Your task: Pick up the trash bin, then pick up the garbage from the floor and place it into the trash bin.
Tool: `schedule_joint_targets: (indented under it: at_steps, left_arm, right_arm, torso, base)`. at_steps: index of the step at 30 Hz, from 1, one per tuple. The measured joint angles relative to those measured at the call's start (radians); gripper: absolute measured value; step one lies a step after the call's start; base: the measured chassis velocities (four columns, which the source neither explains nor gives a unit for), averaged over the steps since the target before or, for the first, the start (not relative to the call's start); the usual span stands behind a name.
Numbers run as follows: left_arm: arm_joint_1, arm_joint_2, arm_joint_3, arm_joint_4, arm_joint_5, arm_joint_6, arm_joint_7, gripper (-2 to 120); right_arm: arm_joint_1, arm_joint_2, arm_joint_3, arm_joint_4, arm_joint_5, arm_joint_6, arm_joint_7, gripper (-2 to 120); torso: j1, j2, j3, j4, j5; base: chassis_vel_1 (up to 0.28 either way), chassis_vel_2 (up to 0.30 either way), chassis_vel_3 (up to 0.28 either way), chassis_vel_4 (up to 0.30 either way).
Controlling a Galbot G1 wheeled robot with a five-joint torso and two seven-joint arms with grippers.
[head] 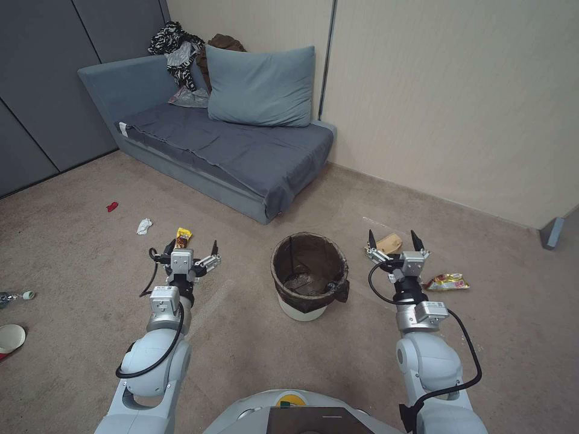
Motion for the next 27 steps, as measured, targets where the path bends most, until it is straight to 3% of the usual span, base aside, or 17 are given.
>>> schedule_joint_targets:
  at_steps: [5, 7, 9, 13, 16, 21, 24, 27]
  left_arm:
    - [-0.026, 0.051, 0.046, -0.035, -0.215, 0.100, -0.006, 100]
    - [-0.028, 0.054, 0.048, -0.038, -0.229, 0.110, -0.006, 100]
    - [-0.062, 0.092, 0.078, -0.058, -0.410, 0.240, -0.028, 100]
    - [-0.094, 0.121, 0.096, -0.057, -0.509, 0.302, -0.042, 100]
    - [-0.152, 0.157, 0.117, -0.015, -0.634, 0.348, -0.050, 100]
    - [-0.188, 0.152, 0.153, 0.039, -0.681, 0.367, -0.059, 99]
    - [-0.222, 0.145, 0.184, 0.112, -0.687, 0.369, -0.056, 89]
    - [-0.241, 0.140, 0.192, 0.148, -0.687, 0.369, -0.052, 87]
  right_arm:
    - [0.007, -0.004, 0.002, 0.000, -0.006, 0.015, 0.004, 100]
    - [0.007, -0.004, 0.002, 0.000, -0.007, 0.016, 0.004, 100]
    - [0.008, -0.005, 0.006, 0.003, -0.013, 0.021, 0.012, 100]
    - [0.009, -0.007, 0.010, 0.005, -0.028, 0.024, 0.020, 100]
    - [0.003, -0.010, 0.008, 0.009, -0.050, 0.026, 0.027, 100]
    - [-0.003, -0.015, 0.016, 0.017, -0.053, 0.026, 0.027, 100]
    - [-0.007, -0.017, 0.021, 0.022, -0.053, 0.023, 0.026, 100]
    - [-0.009, -0.018, 0.021, 0.022, -0.053, 0.023, 0.026, 100]
  torso:
    - [0.000, 0.000, 0.000, 0.0000, -0.0001]
    - [0.000, 0.000, 0.000, -0.0001, -0.0001]
    - [0.000, 0.000, 0.000, -0.0003, 0.0000]
    - [0.000, 0.000, 0.000, -0.0002, 0.0000]
    - [0.000, 0.000, 0.000, -0.0002, 0.0000]
    - [0.000, 0.000, 0.000, -0.0003, -0.0001]
    - [0.000, 0.000, 0.000, -0.0002, 0.0000]
    - [0.000, 0.000, 0.000, -0.0002, 0.0000]
  base:
    - [0.000, 0.000, 0.000, 0.000]
    - [0.000, 0.000, 0.000, 0.000]
    - [0.000, 0.000, 0.000, 0.000]
    - [0.000, 0.000, 0.000, 0.000]
    - [0.000, 0.000, 0.000, 0.000]
    - [0.000, 0.000, 0.000, 0.000]
    - [0.000, 0.000, 0.000, 0.000]
    - [0.000, 0.000, 0.000, 0.000]
